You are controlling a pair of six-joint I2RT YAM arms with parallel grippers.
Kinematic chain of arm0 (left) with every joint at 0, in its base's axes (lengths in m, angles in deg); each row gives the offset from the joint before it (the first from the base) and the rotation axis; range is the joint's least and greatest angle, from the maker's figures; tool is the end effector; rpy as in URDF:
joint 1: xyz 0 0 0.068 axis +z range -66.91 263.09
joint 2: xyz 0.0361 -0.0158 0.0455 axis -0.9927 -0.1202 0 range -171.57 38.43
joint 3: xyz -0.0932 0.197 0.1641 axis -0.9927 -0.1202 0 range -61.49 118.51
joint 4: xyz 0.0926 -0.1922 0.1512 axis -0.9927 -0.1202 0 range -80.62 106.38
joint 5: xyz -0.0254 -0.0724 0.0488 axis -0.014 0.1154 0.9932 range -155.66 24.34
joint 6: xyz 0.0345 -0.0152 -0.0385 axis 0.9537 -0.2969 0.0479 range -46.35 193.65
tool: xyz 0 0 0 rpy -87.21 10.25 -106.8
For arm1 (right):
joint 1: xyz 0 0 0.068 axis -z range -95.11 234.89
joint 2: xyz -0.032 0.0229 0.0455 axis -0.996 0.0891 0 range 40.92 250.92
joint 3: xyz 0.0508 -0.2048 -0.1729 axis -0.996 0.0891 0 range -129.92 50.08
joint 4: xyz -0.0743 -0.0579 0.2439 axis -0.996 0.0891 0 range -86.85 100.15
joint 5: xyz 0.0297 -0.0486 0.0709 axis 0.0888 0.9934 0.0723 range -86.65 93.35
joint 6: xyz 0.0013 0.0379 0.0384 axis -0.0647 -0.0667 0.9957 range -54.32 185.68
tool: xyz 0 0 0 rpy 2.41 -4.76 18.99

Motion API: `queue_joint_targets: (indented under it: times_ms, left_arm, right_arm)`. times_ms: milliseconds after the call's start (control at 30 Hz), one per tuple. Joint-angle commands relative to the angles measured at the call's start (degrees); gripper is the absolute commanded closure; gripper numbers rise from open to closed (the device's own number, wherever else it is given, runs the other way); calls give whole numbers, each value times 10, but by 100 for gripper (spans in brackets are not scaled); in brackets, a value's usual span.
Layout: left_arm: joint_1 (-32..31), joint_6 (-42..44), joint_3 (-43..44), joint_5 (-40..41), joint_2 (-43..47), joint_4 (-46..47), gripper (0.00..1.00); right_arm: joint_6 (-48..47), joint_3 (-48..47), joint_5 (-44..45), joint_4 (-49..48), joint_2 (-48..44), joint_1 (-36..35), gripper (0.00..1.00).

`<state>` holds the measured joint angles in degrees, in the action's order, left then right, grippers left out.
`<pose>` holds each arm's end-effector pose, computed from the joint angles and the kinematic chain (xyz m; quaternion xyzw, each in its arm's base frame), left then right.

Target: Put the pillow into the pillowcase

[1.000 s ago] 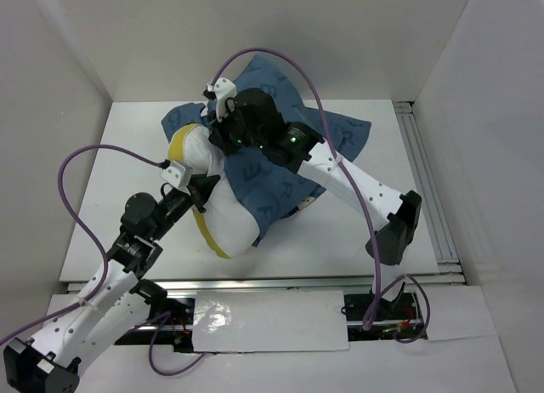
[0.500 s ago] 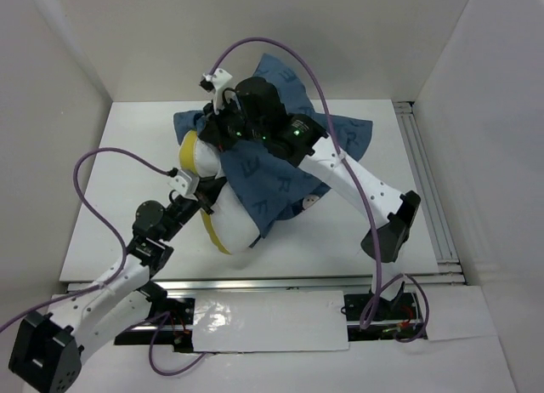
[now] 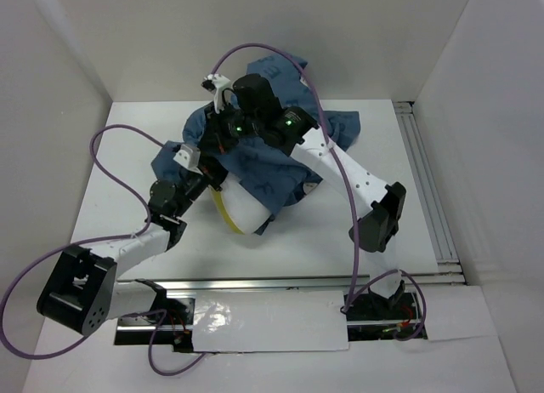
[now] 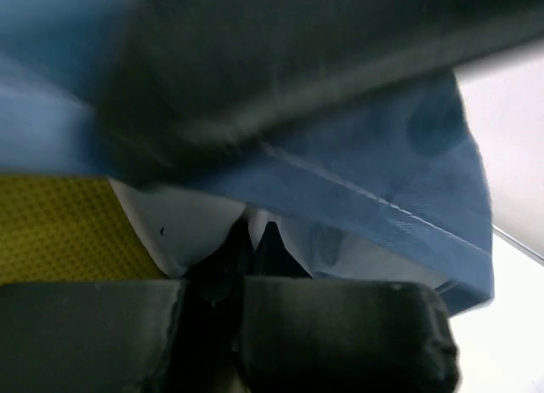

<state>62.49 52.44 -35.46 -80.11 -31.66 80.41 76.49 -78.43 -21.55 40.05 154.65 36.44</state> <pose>0.2308 -0.0962 0.2715 0.1000 0.5698 -0.3574 0.7332 0.2848 0.3439 0.4356 -0.3752 0.7280 0.4250 0.3855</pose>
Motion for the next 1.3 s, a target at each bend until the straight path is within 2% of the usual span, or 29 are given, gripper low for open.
queue_joint_targets:
  times_ms: [0,67,100,133,167,200,233,267,300,333,467,567,600,633,700,733,767,833,933,967,1000,1167,1267]
  left_arm:
    - [27,-13,41,26,-4,102,100]
    - [27,-13,34,53,1,46,100]
    - [27,-13,34,86,11,-28,91]
    - [27,-21,34,104,16,-67,76]
    - [27,-27,34,116,22,-109,45]
    - [32,-36,45,130,42,-169,31]
    - [32,-57,72,136,53,-297,14]
    - [32,-66,82,143,61,-346,0]
    - [32,-66,90,143,68,-382,0]
    - [26,-77,96,166,82,-438,0]
    - [26,-83,112,195,120,-535,0]
    - [26,-75,119,178,146,-619,0]
    - [19,-75,119,166,146,-631,0]
    - [19,-75,119,159,151,-678,0]
    - [-4,-85,119,115,152,-708,0]
    - [-26,-96,108,98,145,-714,0]
    - [-39,-109,84,65,144,-706,0]
    - [-68,-130,53,50,144,-682,0]
    - [-90,-160,-6,21,144,-609,0]
    - [-90,-160,-17,11,144,-590,0]
    - [-95,-166,-25,11,138,-574,0]
    - [-111,-166,-20,4,55,-509,0]
    - [-111,-166,7,14,-7,-486,14]
  right_arm:
    - [42,23,-29,-7,1,-3,99]
    - [36,34,6,-12,1,-3,90]
    - [30,40,46,-12,8,3,77]
    - [30,41,61,-12,8,3,69]
    - [24,41,71,-18,8,10,60]
    - [15,41,78,-18,14,10,49]
    - [15,41,86,-18,20,19,32]
    - [8,21,86,-11,20,25,23]
    - [8,14,96,-11,20,35,14]
    - [8,8,114,-6,20,41,0]
    - [3,24,122,-6,-14,55,0]
    - [3,122,146,-39,-87,69,0]
    - [3,193,157,-66,-110,76,0]
    - [3,233,170,-80,-133,76,0]
    - [14,320,201,-125,-208,82,0]
    - [14,408,210,-141,-234,82,0]
    - [24,452,233,-157,-285,87,0]
    - [34,565,252,-192,-334,92,0]
    - [53,620,275,-198,-414,99,0]
    - [58,682,275,-198,-430,99,0]
    - [64,700,275,-192,-456,99,0]
    - [43,764,254,-167,-477,87,2]
    - [30,779,242,-172,-447,73,7]
